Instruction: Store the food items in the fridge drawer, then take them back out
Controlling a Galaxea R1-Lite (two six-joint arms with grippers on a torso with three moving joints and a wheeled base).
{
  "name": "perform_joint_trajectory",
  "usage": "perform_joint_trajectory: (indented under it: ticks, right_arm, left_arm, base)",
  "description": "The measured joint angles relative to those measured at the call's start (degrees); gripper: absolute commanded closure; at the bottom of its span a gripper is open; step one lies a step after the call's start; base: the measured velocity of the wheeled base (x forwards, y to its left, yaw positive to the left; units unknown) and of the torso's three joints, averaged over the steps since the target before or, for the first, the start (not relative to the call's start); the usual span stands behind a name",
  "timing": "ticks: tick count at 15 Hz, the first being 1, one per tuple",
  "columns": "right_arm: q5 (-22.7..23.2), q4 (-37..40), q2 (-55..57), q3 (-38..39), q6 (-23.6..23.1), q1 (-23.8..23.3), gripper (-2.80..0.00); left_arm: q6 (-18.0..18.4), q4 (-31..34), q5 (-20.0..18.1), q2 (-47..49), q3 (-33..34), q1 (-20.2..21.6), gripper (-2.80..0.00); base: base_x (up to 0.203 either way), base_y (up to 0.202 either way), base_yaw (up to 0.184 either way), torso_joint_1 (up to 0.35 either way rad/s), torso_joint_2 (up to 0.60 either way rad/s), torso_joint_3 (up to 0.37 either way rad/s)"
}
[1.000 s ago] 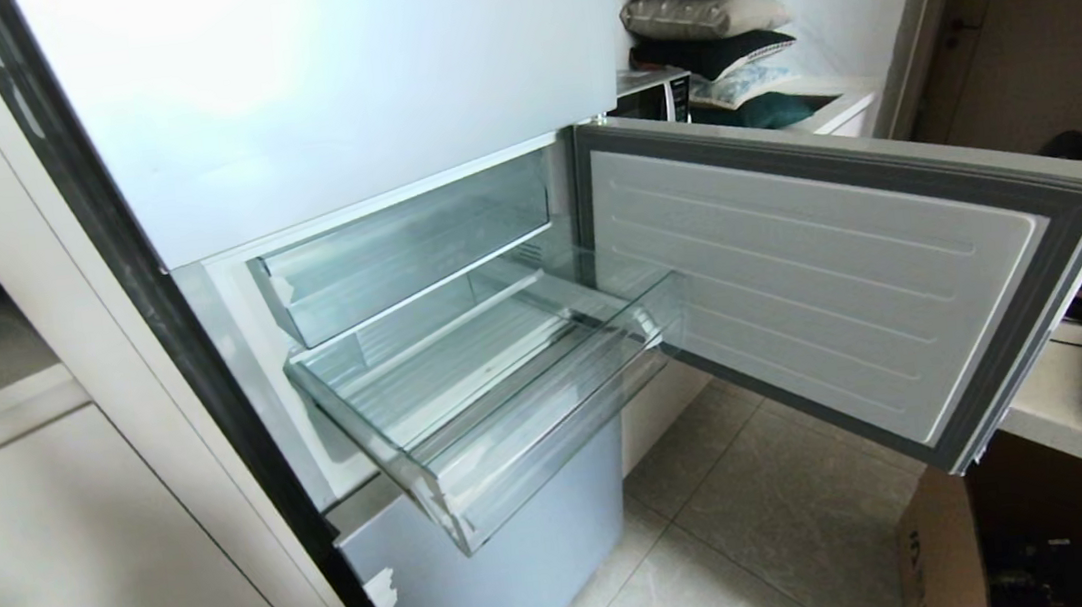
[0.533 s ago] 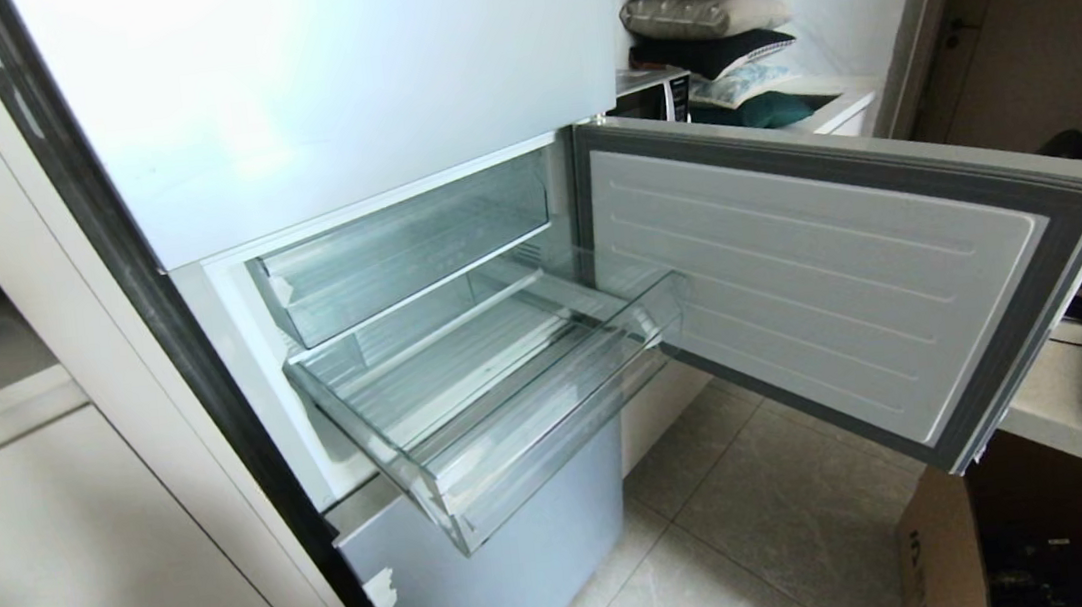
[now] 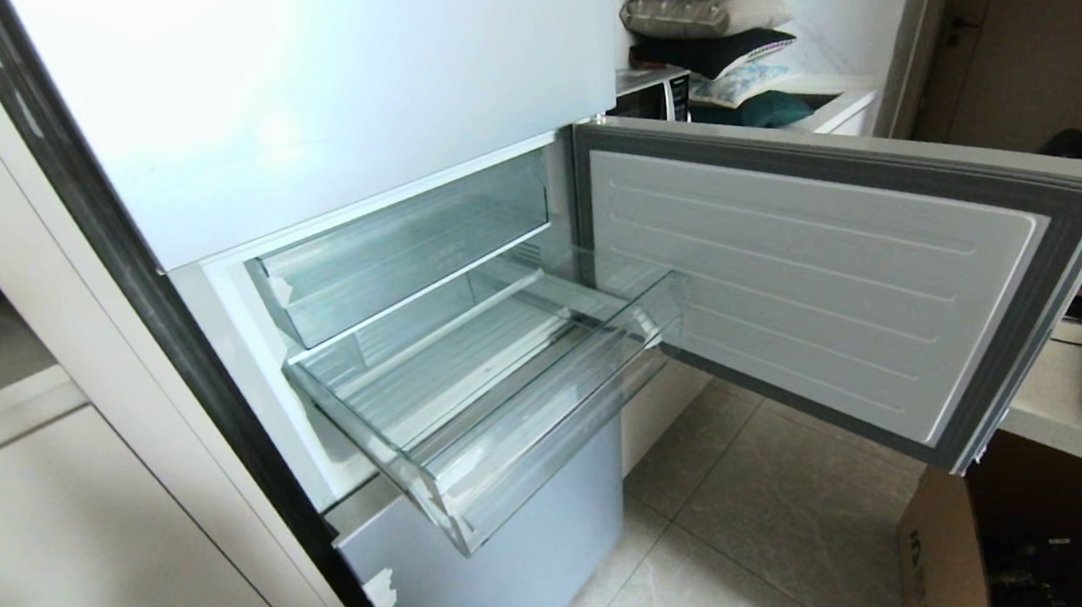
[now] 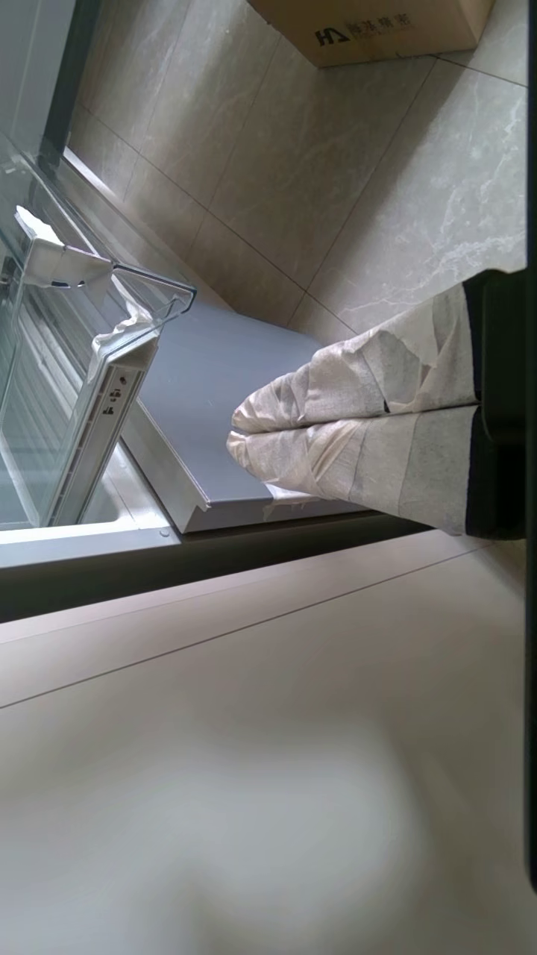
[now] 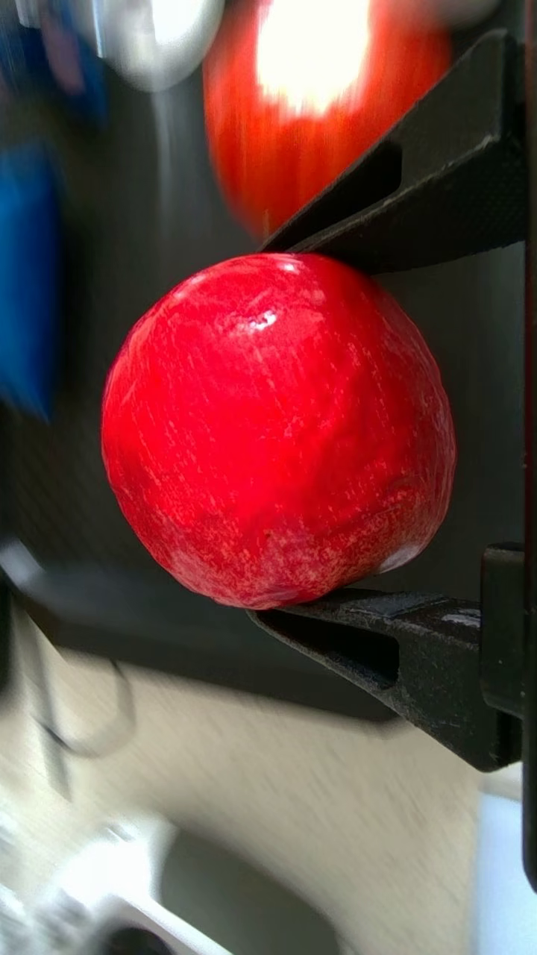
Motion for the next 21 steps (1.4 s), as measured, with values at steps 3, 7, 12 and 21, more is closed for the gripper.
perform_joint_trajectory:
  ticks: [3,7,12,21]
  right_arm:
    - [-0.03,1.33,2.41,-0.77,-0.03,2.08,0.00]
    - [-1.28,1.59,3.77,-0.67,0.07,2.66,-2.80]
    - [-2.07,3.26,3.64,0.04,0.52,2.69,-2.80]
    - [-4.30,8.09,-14.39,6.93,2.43,2.50,0.00]
  left_arm:
    - [0.01,0.00,0.00,0.00,0.00,0.00,0.00]
    - [0.00,0.00,0.00,0.00,0.00,-0.02,0.00]
    - [0.02,0.00,0.00,0.00,0.00,0.00,0.00]
    - [0.01,0.00,0.00,0.00,0.02,0.02,0.00]
  base:
    - [0.000,0.000,0.000,0.000,0.00,0.000]
    - [0.000,0.000,0.000,0.000,0.00,0.000]
    - [0.000,0.000,0.000,0.000,0.00,0.000]
    - [0.000,0.000,0.000,0.000,0.00,0.000]
